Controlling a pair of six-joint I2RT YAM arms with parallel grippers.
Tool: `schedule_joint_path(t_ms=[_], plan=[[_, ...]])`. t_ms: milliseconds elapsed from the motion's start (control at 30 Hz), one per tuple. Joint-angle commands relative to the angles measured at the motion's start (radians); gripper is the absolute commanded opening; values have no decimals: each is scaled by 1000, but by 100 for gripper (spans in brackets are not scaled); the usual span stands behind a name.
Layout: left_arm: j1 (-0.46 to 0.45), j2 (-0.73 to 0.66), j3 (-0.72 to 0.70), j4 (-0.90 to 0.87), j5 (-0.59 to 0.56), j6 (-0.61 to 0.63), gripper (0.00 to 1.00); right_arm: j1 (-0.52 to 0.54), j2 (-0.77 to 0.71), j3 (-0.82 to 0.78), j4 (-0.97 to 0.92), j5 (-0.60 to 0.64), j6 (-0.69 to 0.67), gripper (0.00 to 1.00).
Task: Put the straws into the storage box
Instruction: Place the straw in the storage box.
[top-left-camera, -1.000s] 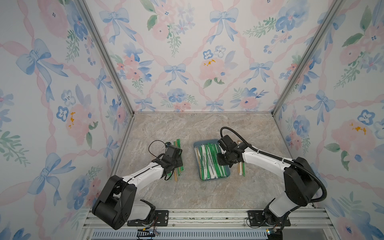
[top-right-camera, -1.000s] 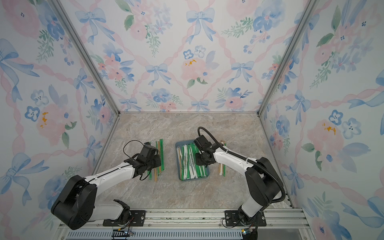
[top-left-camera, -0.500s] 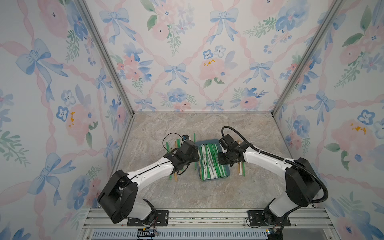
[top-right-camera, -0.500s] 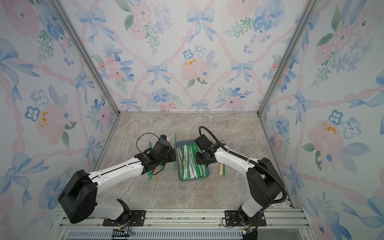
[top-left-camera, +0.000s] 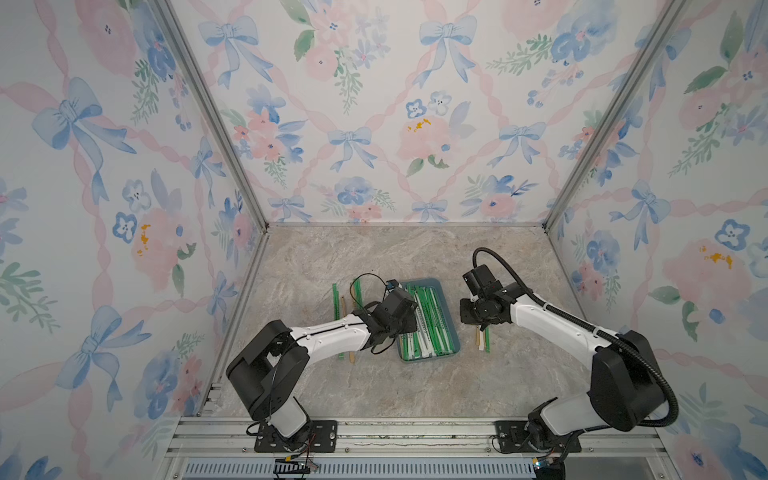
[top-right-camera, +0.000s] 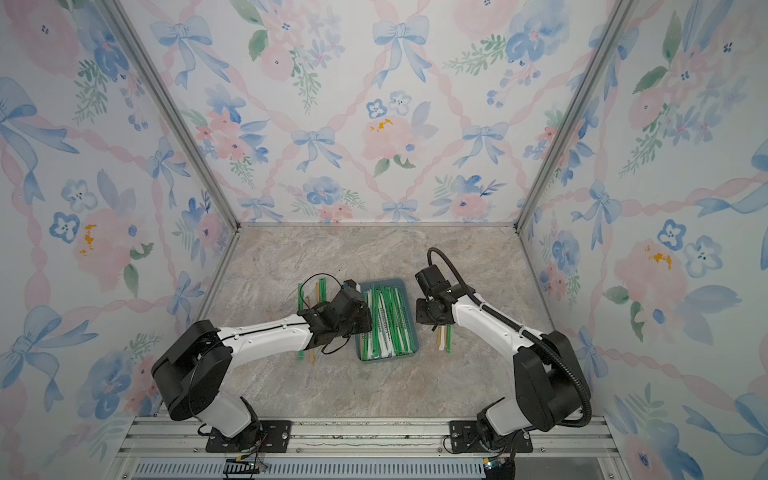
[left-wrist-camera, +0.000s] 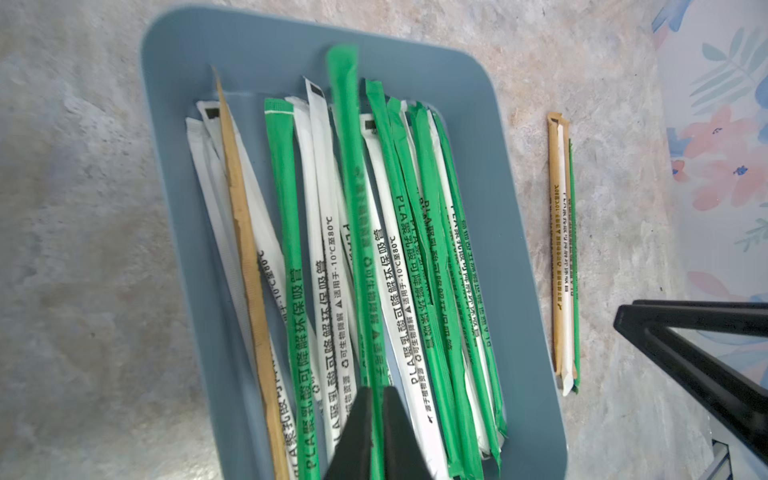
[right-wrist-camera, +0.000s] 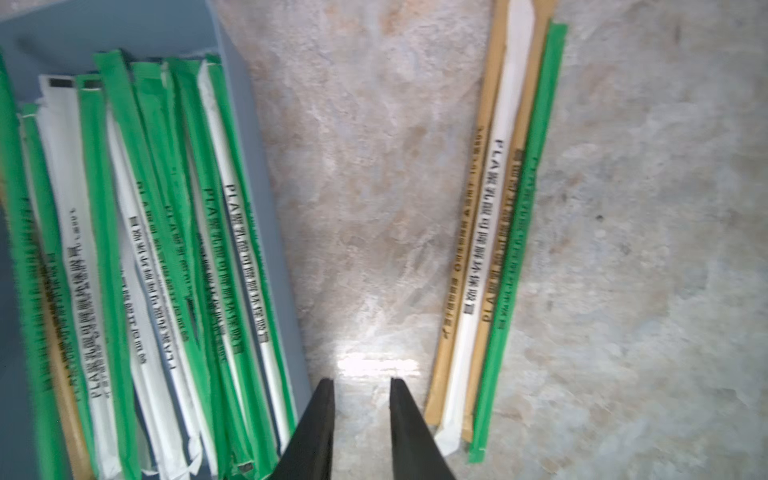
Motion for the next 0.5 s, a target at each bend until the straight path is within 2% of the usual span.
schedule_joint_path(t_ms=[0, 233, 467], plan=[[-13, -2, 8, 10, -7, 0, 17, -38, -37, -28, -36, 29, -11, 26], [-15, -34, -2, 7, -59, 27, 32, -84, -63, -45, -52, 40, -37, 27], [2, -92, -36, 6, -107, 54, 71, -87, -32, -69, -30, 24, -46, 26]])
